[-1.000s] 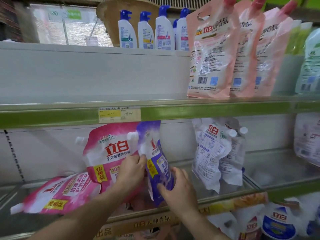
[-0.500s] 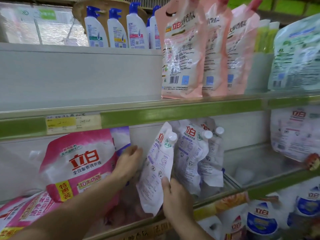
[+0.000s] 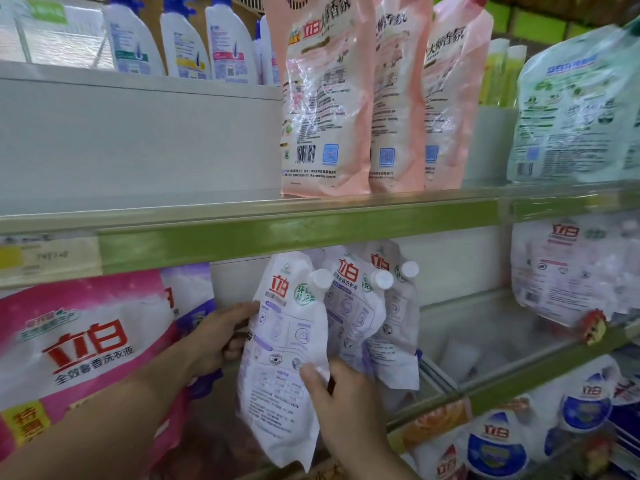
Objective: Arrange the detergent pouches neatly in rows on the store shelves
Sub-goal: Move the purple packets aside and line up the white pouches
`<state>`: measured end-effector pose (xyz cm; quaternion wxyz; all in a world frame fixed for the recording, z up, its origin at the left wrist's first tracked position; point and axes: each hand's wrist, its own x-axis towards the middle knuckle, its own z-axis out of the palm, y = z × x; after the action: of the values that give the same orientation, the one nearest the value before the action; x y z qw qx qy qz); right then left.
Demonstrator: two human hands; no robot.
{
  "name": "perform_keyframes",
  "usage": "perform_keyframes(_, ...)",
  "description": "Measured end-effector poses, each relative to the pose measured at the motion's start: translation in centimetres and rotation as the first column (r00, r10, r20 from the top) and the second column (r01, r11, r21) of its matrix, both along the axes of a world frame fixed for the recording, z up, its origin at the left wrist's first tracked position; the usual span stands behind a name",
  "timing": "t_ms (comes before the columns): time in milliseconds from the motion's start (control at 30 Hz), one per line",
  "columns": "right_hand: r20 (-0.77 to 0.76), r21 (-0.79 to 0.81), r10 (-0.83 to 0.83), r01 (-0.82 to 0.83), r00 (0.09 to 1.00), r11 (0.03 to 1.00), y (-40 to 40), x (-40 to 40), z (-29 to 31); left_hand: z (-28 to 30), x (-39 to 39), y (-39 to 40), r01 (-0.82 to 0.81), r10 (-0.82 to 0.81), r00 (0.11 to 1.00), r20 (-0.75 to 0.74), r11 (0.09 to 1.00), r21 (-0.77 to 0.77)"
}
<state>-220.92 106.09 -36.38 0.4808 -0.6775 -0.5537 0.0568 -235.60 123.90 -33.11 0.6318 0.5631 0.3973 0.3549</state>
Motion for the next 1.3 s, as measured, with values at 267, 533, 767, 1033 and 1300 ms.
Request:
perform_keyframes(267, 0.188, 0.047, -0.204, 0.198, 0.961, 0.979, 1.6, 0.9, 0.5, 0.4, 4.2, 1.5, -0.143, 0.131, 0.952, 0.277, 0.989, 0.024)
perform_keyframes(533, 0.308, 0.094, -0.28, 0.264, 0.909, 0.96, 1.5, 1.5, -1.3, -1.3, 5.8, 0.8, -0.191, 0.185, 0.941, 0.284, 0.982, -0.006)
perform_keyframes(767, 0.062, 0.08, -0.157, 0.152, 0.986, 0.985, 0.1, 0.5, -0.7, -1.8, 1.9, -0.1, -0.27, 0.264, 0.943, 0.203, 0.963, 0.0)
perform_keyframes(1033, 0.036, 0.42, -0.139, 0.111, 0.99, 0.901, -1.8, -5.3, 2.1, -1.3, -5.6, -5.2, -0.244, 0.239, 0.968, 0.075, 0.967, 0.075)
perform_keyframes(1300, 0.017, 0.332, 0.005, -0.01, 1.0, 0.943, -0.2, -12.8, 1.6, 0.8, -16.5, -11.1, -0.059, 0.062, 0.998, -0.021, 0.991, 0.118)
